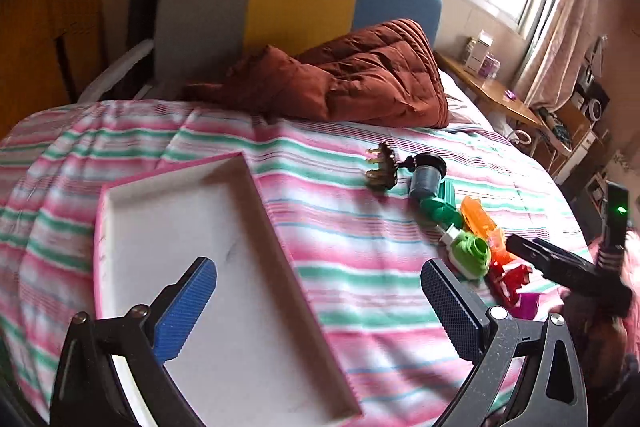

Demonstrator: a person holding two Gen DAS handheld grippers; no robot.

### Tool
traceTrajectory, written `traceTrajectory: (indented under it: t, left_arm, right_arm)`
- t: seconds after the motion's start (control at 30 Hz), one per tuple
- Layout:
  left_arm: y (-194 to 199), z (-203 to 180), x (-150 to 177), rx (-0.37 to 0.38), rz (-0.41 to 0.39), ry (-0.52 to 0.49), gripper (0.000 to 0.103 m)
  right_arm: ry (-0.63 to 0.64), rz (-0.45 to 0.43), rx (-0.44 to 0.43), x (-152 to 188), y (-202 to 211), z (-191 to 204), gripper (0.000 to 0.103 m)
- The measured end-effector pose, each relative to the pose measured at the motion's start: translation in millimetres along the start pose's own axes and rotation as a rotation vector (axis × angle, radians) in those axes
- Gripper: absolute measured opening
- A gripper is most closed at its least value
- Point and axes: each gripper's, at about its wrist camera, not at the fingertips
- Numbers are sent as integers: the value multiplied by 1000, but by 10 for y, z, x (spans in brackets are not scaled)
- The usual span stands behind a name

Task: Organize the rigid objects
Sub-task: 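Reach the left tool toward the dark brown peg hair brush, then close the left tool on the brown brush handle and lift it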

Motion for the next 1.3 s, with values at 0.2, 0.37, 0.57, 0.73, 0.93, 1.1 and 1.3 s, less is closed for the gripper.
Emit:
traceTrajectory:
  t: [0.2,0.37,0.57,0.73,0.93,1.1,1.3]
  left_arm:
    - [-580,-306,-288,-32,54,-60,103]
    - [-1087,-490,-507,-35,102,-44,103]
    - [-1533,-692,-720,31,136,-55,103]
    - [-1836,-761,-853,36,147,-22,103]
    - [-2090,-884,-856,20,165,-55,101]
    - [-2155,-838,-725,104,182,-37,68]
    - [-1833,-758,-465,136,161,-52,68]
  right_arm:
    - [-51,-42,5,-68,57,-93,103]
    - [-94,-78,0,-114,116,-189,103]
    - [-151,-87,-25,-143,129,-289,103]
    - [-151,-89,-38,-145,142,-288,103]
    - [-146,-88,-50,-143,147,-275,103]
    - [-134,-80,-49,-138,127,-259,103]
    - [-121,-78,-35,-134,110,-239,103]
Point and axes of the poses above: each gripper's, at about its wrist camera, not at the fingertips, and y roughly against the way its jaws point, z to its left, x to its underside, and after that the axes turned 3 degrees about -z, right-handed
